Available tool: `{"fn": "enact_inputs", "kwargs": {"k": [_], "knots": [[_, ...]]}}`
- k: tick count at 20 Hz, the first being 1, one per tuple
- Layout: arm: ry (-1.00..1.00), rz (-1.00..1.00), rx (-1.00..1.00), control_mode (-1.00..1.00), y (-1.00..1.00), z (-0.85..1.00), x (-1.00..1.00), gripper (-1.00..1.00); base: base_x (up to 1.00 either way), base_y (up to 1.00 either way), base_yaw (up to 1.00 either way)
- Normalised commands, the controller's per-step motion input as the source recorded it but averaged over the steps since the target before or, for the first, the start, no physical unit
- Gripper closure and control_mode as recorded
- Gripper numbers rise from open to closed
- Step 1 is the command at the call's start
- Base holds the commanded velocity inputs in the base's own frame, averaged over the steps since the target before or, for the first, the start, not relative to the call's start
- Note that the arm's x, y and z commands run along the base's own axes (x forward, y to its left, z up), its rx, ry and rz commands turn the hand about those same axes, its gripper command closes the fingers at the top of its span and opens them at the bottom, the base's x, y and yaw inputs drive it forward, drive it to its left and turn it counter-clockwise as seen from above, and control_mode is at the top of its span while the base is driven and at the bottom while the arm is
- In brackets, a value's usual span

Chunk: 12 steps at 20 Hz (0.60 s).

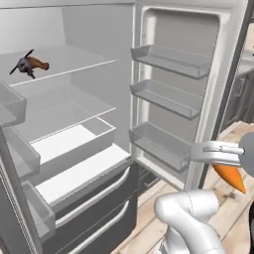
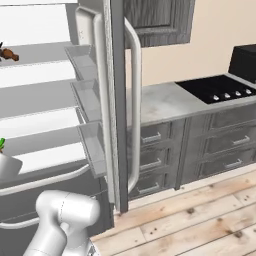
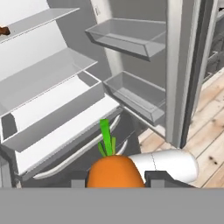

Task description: Gather the carrot and potato from the fridge and place them on a tray on the dining counter. Then gather the fish and chicken drumstick from the fridge and place them on the other tray.

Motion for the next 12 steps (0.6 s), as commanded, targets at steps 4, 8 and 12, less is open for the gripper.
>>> {"fn": "enact_inputs", "kwargs": {"k": [4,8,12], "knots": [[0.0,0.0,0.0,1.0,0.0,0.0,0.0,1.0,-0.81,0.06,-0.48],[0.0,0.0,0.0,1.0,0.0,0.0,0.0,1.0,-0.04,0.87,-0.4],[0.0,0.0,0.0,1.0,0.0,0.0,0.0,1.0,-0.2,0.59,-0.36]]}}
